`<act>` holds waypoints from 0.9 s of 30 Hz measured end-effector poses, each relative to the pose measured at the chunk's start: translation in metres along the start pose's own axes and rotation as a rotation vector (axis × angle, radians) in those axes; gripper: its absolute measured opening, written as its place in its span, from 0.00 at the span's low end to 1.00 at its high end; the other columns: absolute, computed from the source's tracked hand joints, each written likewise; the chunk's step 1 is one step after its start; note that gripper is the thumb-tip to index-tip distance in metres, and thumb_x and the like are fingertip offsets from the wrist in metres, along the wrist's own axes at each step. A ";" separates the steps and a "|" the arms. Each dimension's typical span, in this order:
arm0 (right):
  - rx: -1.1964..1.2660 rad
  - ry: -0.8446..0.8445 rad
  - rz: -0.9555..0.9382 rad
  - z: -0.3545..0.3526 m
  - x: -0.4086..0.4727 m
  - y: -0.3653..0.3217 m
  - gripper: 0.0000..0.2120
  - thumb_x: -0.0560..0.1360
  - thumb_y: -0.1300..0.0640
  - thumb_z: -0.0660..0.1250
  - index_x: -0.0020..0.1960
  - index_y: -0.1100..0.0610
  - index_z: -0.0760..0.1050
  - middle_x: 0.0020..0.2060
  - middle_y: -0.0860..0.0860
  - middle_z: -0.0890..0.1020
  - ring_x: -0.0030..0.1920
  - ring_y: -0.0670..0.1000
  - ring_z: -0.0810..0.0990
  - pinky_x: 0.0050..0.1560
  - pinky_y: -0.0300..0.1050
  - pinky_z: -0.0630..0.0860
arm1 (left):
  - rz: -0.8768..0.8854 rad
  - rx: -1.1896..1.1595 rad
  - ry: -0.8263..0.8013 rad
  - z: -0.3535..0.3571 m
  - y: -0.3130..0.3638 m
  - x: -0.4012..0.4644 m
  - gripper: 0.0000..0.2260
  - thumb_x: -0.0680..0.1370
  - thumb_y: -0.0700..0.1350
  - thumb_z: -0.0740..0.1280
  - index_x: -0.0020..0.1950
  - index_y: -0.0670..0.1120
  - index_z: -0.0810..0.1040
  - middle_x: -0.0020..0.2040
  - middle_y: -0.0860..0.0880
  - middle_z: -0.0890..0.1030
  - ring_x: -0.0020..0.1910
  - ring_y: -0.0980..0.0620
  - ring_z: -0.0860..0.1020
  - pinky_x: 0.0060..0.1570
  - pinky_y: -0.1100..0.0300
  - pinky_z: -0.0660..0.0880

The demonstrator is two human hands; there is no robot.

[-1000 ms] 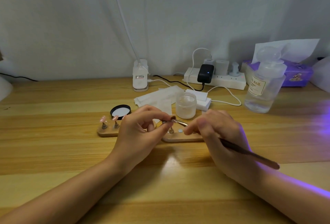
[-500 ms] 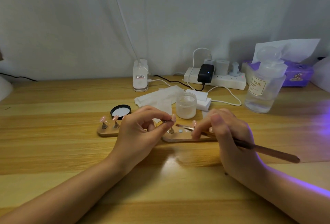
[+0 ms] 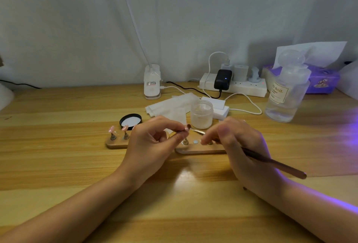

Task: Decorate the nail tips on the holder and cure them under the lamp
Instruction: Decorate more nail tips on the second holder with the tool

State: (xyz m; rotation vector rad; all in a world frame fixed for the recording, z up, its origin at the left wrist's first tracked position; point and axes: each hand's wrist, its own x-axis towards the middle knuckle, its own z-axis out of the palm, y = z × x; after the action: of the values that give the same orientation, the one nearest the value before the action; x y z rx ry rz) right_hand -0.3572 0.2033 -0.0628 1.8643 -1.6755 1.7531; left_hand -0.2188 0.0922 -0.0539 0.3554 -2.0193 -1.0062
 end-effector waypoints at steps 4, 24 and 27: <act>0.054 0.001 -0.055 0.000 -0.002 0.001 0.24 0.80 0.45 0.50 0.36 0.53 0.78 0.33 0.44 0.79 0.37 0.42 0.77 0.46 0.45 0.70 | 0.016 -0.007 0.003 0.000 -0.001 0.000 0.06 0.68 0.46 0.71 0.43 0.48 0.83 0.39 0.51 0.82 0.27 0.51 0.69 0.25 0.64 0.65; 0.003 0.045 0.019 -0.001 0.000 -0.001 0.16 0.78 0.46 0.52 0.36 0.43 0.73 0.29 0.43 0.78 0.36 0.43 0.76 0.41 0.51 0.72 | 0.036 0.020 0.040 0.002 0.000 0.000 0.08 0.70 0.42 0.69 0.46 0.50 0.82 0.42 0.52 0.83 0.35 0.34 0.75 0.35 0.42 0.72; 0.024 0.063 0.020 -0.002 0.000 -0.003 0.16 0.78 0.47 0.52 0.36 0.44 0.74 0.30 0.42 0.78 0.37 0.41 0.76 0.42 0.47 0.71 | 0.008 0.002 0.033 0.002 0.001 0.000 0.08 0.70 0.44 0.68 0.46 0.51 0.82 0.41 0.52 0.82 0.32 0.37 0.72 0.31 0.47 0.69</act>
State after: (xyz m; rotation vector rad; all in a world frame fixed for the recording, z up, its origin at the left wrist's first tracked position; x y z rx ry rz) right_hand -0.3565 0.2056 -0.0602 1.7876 -1.6642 1.8277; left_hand -0.2198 0.0940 -0.0540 0.3619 -1.9909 -0.9873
